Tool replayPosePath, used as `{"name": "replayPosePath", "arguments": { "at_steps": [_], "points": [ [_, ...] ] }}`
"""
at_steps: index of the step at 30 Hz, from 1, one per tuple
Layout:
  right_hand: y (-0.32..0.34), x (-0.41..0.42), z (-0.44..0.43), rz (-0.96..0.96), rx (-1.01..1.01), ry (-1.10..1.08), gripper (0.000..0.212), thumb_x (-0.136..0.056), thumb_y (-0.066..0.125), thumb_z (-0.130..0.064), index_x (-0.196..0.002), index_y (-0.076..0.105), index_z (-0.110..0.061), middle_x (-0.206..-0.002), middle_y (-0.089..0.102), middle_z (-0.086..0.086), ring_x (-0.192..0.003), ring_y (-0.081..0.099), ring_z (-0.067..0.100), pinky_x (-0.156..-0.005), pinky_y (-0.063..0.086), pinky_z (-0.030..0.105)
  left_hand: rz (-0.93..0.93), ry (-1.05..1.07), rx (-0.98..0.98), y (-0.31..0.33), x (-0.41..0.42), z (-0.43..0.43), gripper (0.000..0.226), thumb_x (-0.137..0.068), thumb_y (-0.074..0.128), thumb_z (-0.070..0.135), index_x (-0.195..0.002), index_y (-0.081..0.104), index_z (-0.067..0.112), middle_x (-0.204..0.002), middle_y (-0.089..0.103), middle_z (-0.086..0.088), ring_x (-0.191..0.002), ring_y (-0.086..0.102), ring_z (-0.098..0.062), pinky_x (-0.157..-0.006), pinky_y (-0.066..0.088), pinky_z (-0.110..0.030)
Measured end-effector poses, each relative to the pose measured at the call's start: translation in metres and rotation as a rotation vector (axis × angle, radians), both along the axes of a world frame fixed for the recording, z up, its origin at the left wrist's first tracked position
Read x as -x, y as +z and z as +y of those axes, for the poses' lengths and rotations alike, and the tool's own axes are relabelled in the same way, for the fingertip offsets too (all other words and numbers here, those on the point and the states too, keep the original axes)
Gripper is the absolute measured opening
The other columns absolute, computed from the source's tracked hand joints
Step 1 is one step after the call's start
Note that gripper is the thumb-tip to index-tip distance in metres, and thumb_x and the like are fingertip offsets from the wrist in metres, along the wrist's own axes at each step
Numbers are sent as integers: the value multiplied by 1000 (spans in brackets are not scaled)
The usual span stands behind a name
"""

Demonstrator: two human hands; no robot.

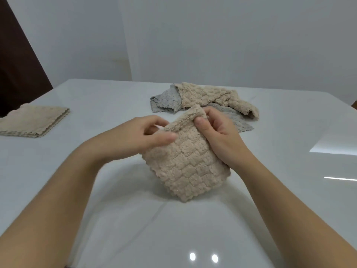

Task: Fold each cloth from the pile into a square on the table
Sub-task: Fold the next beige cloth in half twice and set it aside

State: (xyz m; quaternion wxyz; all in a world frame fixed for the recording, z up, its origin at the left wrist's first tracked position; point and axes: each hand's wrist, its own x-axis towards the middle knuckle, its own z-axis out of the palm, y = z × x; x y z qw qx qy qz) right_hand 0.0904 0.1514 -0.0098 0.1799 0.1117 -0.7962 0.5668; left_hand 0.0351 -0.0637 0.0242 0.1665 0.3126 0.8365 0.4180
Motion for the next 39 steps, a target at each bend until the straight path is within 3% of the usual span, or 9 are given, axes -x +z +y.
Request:
{"name": "replayPosePath", "arguments": {
  "at_steps": [5,11,15,19,21,25,29,34,39],
  "points": [
    [1,-1,-2,-31,-208,-46,12,-98,55,-32,-90,62,-27,-74,62,-18,-68,56,-1,-63,42,20,193,202,-60,-16,-10,22,31,-92,57,40,-74,58,15,-56,50,14,-52,46,-5,-51,35,-23],
    [0,-4,-10,-173,-209,34,20,-95,58,-37,-99,64,-19,-75,65,-12,-70,62,4,-66,49,28,142,245,-103,-24,-13,31,35,-94,48,51,-73,59,25,-68,58,13,-64,53,-6,-60,40,-26],
    [1,-9,8,-562,-167,137,29,-84,72,-35,-107,64,-20,-96,74,0,-86,72,14,-76,58,32,235,478,-187,-37,-11,26,34,-96,49,44,-81,61,15,-74,61,5,-71,55,-13,-67,42,-33],
    [-13,-6,24,-672,173,157,23,-76,78,-8,-97,69,-8,-98,73,8,-92,68,20,-92,52,36,-84,506,-328,-51,-11,11,7,-98,49,23,-101,53,19,-79,66,4,-64,61,-9,-60,46,-29],
    [-18,-2,24,-614,345,132,19,-75,75,-4,-93,70,-10,-94,73,6,-89,68,20,-95,49,38,-226,395,-284,-49,-13,3,17,-89,54,8,-104,52,17,-74,63,1,-57,59,-8,-54,49,-25],
    [-10,1,20,-500,328,93,16,-91,59,-3,-98,69,-13,-97,74,5,-92,70,19,-86,55,31,-315,82,-44,-31,-4,-17,64,-49,74,36,-106,58,9,-94,70,-10,-85,69,-20,-75,59,-31],
    [3,2,14,-372,17,69,18,-93,59,-13,-109,67,-15,-108,72,5,-100,69,19,-90,55,36,-163,123,33,-15,10,-6,91,-32,73,80,-105,58,29,-94,70,17,-88,64,6,-76,48,-22],
    [16,6,5,-291,-140,102,25,-88,70,-26,-112,65,-22,-101,73,2,-92,71,17,-83,58,37,-17,67,22,-6,10,23,45,-65,76,53,-100,67,25,-95,73,4,-86,71,-12,-77,58,-39],
    [1,9,35,-537,-79,102,30,-72,84,-21,-97,69,-13,-94,74,6,-88,69,18,-86,54,39,-148,272,-335,-26,5,26,25,-80,76,19,-103,65,20,-92,74,7,-85,71,-11,-70,57,-25]
  ]
}}
